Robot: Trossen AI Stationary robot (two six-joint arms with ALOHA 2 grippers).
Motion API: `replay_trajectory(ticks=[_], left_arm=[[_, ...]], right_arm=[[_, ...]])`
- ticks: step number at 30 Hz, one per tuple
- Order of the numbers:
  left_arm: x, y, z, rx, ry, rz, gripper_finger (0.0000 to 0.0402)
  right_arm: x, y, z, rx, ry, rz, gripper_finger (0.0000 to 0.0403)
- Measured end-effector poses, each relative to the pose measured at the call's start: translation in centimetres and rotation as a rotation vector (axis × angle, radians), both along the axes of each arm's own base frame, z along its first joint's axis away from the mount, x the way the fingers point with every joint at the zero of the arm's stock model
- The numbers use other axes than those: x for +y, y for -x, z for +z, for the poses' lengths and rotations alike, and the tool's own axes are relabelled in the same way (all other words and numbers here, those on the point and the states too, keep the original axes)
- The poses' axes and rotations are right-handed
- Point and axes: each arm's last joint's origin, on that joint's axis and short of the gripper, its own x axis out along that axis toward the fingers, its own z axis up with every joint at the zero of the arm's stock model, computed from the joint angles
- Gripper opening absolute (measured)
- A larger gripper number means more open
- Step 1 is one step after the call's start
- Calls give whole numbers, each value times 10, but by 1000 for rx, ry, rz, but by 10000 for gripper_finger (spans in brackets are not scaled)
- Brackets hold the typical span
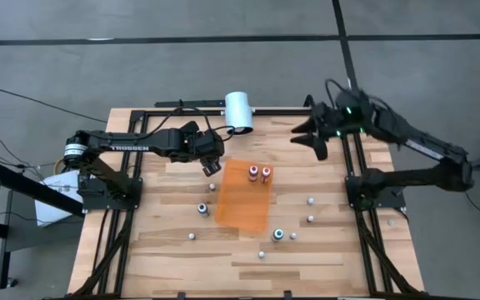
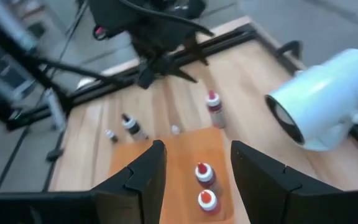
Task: Pick & Place food coloring
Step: Put the large pink food coloring bottle into the orange bin
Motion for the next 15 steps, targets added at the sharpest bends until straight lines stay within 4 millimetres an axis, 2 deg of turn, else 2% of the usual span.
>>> replay_trajectory(ticks=[7,15], left_arm=[[-1,0,0,4,38,-37,185],[-2,0,-1,12,48,-63,189]], right_arm=[[33,29,-48,-107,52,-203,166],[52,48,-96,-168,75,-332,171]])
